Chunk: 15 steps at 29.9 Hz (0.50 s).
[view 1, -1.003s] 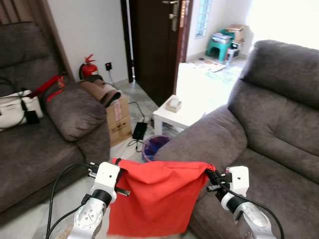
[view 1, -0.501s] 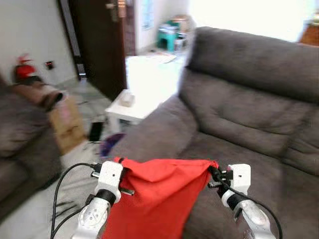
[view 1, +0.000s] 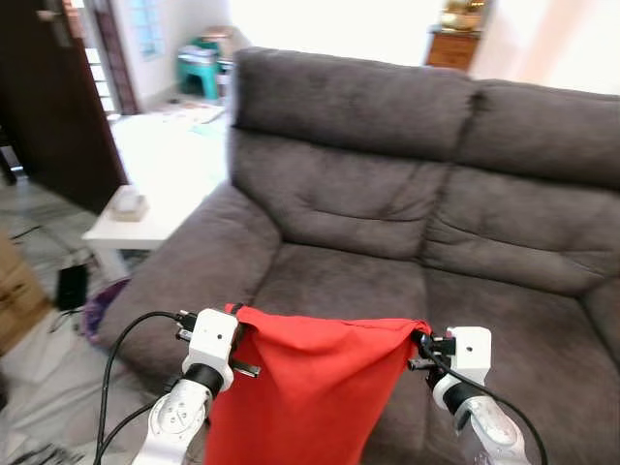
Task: Move the pillow to the sofa from floor
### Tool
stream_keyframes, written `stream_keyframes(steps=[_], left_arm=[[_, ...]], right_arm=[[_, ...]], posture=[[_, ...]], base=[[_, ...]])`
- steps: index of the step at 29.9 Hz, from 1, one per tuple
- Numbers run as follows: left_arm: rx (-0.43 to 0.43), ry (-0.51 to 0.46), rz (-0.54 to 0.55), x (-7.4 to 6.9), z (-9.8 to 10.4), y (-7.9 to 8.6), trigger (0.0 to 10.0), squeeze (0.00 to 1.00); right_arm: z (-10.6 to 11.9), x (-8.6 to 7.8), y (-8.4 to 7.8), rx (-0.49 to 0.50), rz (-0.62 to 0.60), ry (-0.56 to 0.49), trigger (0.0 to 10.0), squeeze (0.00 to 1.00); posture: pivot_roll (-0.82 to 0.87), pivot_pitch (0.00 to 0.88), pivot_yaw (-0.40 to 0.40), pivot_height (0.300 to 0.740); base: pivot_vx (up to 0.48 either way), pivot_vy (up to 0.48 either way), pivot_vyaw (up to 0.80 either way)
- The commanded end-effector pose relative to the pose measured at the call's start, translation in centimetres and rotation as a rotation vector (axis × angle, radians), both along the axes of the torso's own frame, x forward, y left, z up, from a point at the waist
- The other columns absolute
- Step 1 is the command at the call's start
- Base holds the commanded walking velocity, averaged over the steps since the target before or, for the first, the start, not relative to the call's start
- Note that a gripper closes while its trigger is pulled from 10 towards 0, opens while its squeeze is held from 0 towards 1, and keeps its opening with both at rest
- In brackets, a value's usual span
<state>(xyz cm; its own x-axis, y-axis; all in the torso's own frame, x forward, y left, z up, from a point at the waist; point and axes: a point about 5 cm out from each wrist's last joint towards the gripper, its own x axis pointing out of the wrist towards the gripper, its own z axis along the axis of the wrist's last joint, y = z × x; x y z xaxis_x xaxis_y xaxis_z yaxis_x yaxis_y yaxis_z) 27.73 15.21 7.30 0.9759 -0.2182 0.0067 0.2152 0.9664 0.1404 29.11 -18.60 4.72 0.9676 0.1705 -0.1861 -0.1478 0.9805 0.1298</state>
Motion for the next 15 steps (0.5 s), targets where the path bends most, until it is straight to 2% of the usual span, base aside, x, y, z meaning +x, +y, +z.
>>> stream_keyframes(steps=[1, 8, 9, 15], left_arm=[[-0.026, -0.061, -0.013, 0.52, 1.39, -0.39, 10.0, 0.0], [0.001, -0.058, -0.008, 0.48, 1.36, -0.23, 10.0, 0.0], [0.002, -0.057, -0.007, 0.48, 1.33, -0.22, 10.0, 0.0], [0.005, -0.051, 0.006, 0.47, 1.21, -0.09, 10.0, 0.0]], right_arm=[[1.93, 0.85, -0.57, 0.006, -0.036, -0.097, 10.0, 0.0], [2.13, 1.19, -0.12, 0.011, -0.048, -0.119, 10.0, 0.0], [2.19, 1.26, -0.14, 0.034, -0.069, -0.125, 10.0, 0.0], [2.52, 1.5, 0.12, 0.028, -0.066, -0.141, 10.0, 0.0]], posture=[[0.04, 0.0, -0.024, 0.74], [0.04, 0.0, -0.021, 0.74], [0.04, 0.0, -0.022, 0.74], [0.05, 0.0, -0.02, 0.74]], base=[[0.0, 0.0, -0.8], [0.0, 0.0, -0.75], [0.0, -0.24, 0.0], [0.0, -0.432, 0.0]])
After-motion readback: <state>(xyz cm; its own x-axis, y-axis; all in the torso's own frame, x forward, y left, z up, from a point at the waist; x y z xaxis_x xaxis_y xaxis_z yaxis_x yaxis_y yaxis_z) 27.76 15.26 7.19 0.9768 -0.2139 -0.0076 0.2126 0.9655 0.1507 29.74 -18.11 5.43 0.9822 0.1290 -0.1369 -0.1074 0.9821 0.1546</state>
